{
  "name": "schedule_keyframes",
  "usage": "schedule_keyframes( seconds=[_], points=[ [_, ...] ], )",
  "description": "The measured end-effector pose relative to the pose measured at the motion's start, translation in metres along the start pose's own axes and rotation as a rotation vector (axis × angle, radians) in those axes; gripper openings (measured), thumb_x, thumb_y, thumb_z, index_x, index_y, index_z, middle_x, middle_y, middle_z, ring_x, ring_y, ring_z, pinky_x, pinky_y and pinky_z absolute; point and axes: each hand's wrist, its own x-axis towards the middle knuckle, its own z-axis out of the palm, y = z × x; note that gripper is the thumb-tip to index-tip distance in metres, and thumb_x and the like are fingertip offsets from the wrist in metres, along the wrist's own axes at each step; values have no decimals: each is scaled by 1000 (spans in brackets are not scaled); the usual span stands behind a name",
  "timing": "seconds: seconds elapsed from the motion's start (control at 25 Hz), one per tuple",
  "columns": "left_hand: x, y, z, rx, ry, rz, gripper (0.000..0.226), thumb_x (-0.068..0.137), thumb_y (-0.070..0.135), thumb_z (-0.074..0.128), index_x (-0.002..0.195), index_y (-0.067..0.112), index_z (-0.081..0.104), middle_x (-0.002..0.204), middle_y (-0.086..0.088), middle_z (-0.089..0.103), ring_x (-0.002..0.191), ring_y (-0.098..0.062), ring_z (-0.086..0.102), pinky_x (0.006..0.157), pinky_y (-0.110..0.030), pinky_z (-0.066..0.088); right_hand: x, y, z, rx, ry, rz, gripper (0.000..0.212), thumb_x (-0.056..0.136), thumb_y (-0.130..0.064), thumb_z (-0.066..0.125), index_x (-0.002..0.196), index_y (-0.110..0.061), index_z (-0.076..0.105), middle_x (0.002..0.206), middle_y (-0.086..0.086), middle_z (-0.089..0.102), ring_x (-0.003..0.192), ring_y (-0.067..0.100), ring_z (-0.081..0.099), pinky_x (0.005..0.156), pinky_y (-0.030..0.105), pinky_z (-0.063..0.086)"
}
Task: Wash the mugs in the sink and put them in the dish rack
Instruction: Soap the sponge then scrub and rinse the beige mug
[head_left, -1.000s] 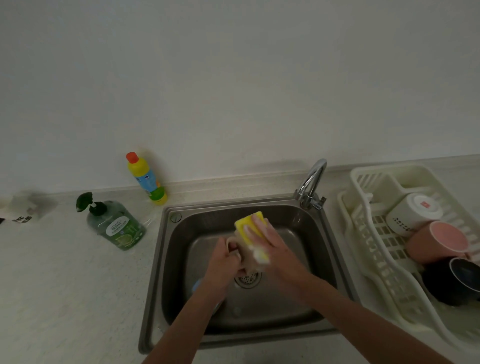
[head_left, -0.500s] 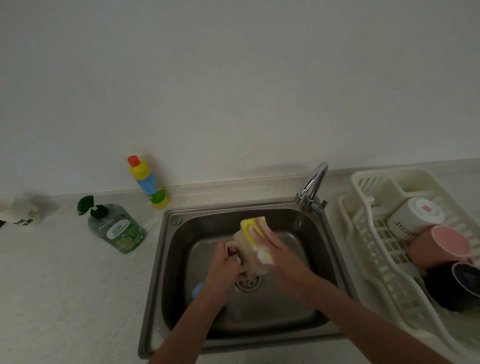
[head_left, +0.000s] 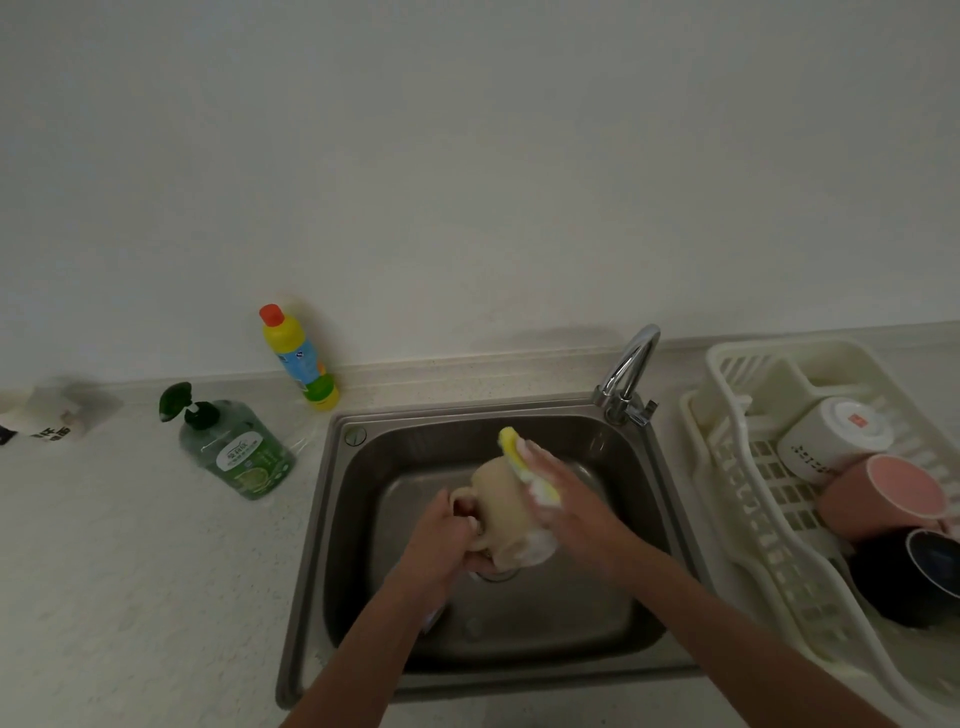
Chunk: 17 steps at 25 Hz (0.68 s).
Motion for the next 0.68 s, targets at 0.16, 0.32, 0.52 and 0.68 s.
schedule_keyframes(
  seconds=[0.16, 0.32, 0.52, 0.68],
  points=[
    [4, 10, -14, -203, -69, -50, 35, 95, -9, 33, 120, 4, 53, 117, -26, 61, 97, -36, 68, 64, -47, 60, -19, -1, 3, 353, -26, 236, 52, 95, -56, 40, 144, -49, 24, 143, -22, 45, 124, -11, 48, 99, 14, 43],
    [4, 9, -14, -299, -153, -183, 33, 97, -5, 33, 124, -6, 51, 109, -28, 67, 91, -38, 71, 68, -50, 61, -16, -9, 8, 383, 72, 118, 62, 91, -42, 58, 147, -43, 30, 145, -35, 34, 134, -9, 37, 101, 14, 42],
    [-5, 6, -15, -332, -328, -274, 33, 99, 4, 32, 119, -9, 55, 99, -26, 70, 88, -37, 70, 80, -50, 57, -4, -7, -1, 443, 123, 53, 72, 76, -34, 80, 140, -23, 49, 146, -9, 46, 135, 9, 46, 104, 28, 48],
    [7, 0, 0, -62, -115, -166, 22, 104, 16, 35, 114, 7, 53, 104, -24, 62, 84, -36, 64, 63, -43, 58, -7, -7, 3, 857, 109, 293, 56, 79, -26, 74, 132, -20, 59, 133, -1, 63, 118, 19, 63, 88, 35, 56]
  ],
)
